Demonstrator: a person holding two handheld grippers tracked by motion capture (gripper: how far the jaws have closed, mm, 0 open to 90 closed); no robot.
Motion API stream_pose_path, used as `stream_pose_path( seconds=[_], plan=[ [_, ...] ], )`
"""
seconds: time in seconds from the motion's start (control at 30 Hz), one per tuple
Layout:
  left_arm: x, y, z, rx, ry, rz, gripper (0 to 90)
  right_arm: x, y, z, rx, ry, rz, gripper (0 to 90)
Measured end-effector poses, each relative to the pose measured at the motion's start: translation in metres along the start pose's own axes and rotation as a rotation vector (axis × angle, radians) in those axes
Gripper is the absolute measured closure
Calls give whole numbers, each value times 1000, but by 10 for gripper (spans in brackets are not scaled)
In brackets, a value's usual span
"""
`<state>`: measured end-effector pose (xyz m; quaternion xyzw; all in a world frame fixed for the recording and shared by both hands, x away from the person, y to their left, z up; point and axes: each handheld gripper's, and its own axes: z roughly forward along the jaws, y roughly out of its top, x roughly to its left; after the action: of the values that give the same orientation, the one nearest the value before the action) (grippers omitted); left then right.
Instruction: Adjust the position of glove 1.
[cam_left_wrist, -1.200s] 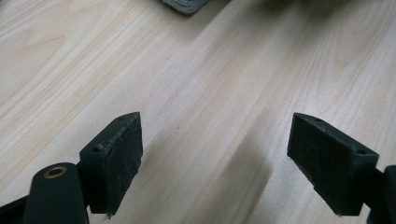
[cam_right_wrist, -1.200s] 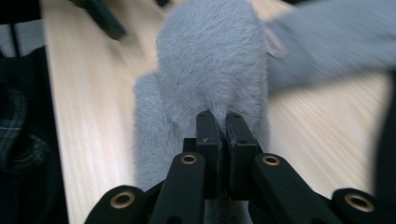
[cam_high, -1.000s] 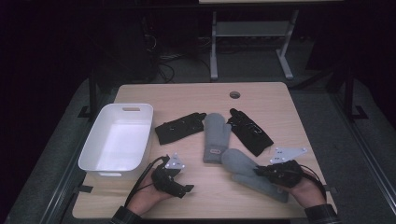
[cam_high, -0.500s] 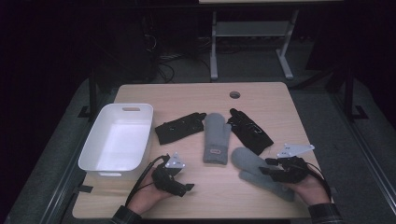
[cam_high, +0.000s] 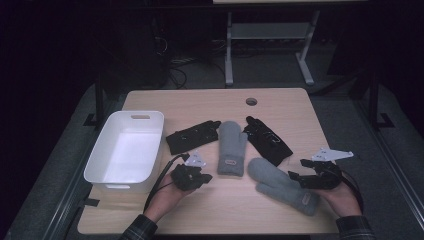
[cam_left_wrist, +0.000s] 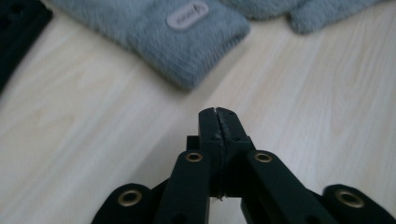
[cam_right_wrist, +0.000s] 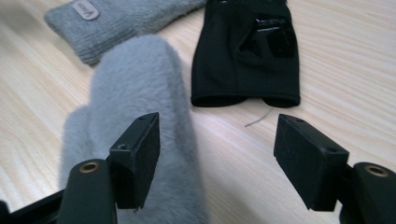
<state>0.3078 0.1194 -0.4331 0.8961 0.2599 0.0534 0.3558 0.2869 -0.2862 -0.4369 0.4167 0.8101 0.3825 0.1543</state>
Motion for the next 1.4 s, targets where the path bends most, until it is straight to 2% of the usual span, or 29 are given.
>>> stream_pose_path(
  seconds=[0.07, 0.2, 0.23, 0.27, 0.43, 0.57, 0.63, 0.67, 0.77, 0.87, 1.07, 1.3, 1.4],
  plan=[
    [2, 10, 4, -3, 5, 14, 894, -3, -1, 0, 3, -4, 7, 307],
    [7, 29, 17, -22, 2, 18, 893, -6, -2, 0, 5, -10, 11, 304],
    [9, 38, 24, -29, -3, 14, 893, -7, -2, 1, 5, -11, 9, 304],
    [9, 38, 24, -29, -3, 14, 893, -7, -2, 1, 5, -11, 9, 304],
    [14, 60, 45, -37, -9, 15, 893, -7, -3, 0, 9, -11, 13, 299],
    [14, 63, 56, -23, -14, 17, 893, -8, -4, 0, 9, -9, 11, 299],
    [14, 63, 63, -9, -18, 18, 893, -8, -4, 0, 8, -9, 10, 298],
    [15, 62, 65, -18, -22, 6, 894, -8, -4, 0, 10, -9, 10, 298],
    [15, 62, 65, -13, -23, 0, 894, -8, -4, 1, 10, -9, 7, 298],
    [14, 60, 61, 10, -22, 20, 894, -7, -4, 1, 11, -9, 7, 298],
    [10, 48, 49, 13, -31, 15, 894, -6, -4, 1, 14, -11, 3, 298],
    [4, 27, 27, 41, -38, 35, 894, -5, -3, 1, 16, -12, 1, 298],
    [2, 17, 18, 47, -41, 29, 894, -4, -3, 1, 16, -10, -5, 297]
  ],
)
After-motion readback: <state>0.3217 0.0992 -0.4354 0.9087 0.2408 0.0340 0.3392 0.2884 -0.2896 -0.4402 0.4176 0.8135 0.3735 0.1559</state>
